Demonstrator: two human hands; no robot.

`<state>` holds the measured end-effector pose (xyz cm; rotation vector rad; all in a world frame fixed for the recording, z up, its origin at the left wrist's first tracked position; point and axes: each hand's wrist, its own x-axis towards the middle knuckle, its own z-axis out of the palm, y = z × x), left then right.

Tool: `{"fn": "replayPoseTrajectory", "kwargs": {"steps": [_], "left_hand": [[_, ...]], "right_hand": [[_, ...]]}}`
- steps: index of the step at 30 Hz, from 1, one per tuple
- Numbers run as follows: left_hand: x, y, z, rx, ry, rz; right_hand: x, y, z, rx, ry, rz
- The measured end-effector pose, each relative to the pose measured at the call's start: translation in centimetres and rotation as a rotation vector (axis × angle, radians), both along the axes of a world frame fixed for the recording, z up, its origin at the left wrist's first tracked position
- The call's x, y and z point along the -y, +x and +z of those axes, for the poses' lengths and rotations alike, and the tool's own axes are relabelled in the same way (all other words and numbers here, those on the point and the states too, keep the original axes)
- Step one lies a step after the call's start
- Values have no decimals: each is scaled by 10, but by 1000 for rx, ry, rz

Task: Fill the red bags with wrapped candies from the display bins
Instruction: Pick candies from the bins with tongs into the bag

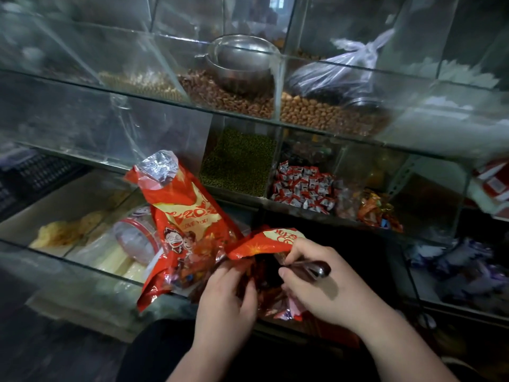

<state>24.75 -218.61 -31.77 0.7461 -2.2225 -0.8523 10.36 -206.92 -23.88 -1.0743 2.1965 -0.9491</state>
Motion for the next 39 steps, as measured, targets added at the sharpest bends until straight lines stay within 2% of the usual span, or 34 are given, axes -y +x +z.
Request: {"fn": "replayPoseTrajectory", "kwargs": {"steps": [6, 10, 14, 17, 20, 26, 39], "left_hand": [[-5, -2, -1, 17, 7, 10], [0, -4, 1, -5, -19, 7], [3, -7, 0, 26, 40, 32], [1, -14, -6, 106, 21, 27], [1, -20, -7, 271, 94, 0], [1, -31, -7, 302, 91, -78], [-11, -35, -1, 98, -34, -70]], "right_hand": [[7, 10, 8, 214, -133, -355], [-5, 18, 17, 318, -259, -407], [-14, 15, 18, 414, -292, -494], [-28, 12, 16, 521, -367, -581], [-38, 13, 16, 604, -421, -651], [-48, 21, 26, 607, -517, -640], [-72, 23, 37, 716, -585, -680]]}}
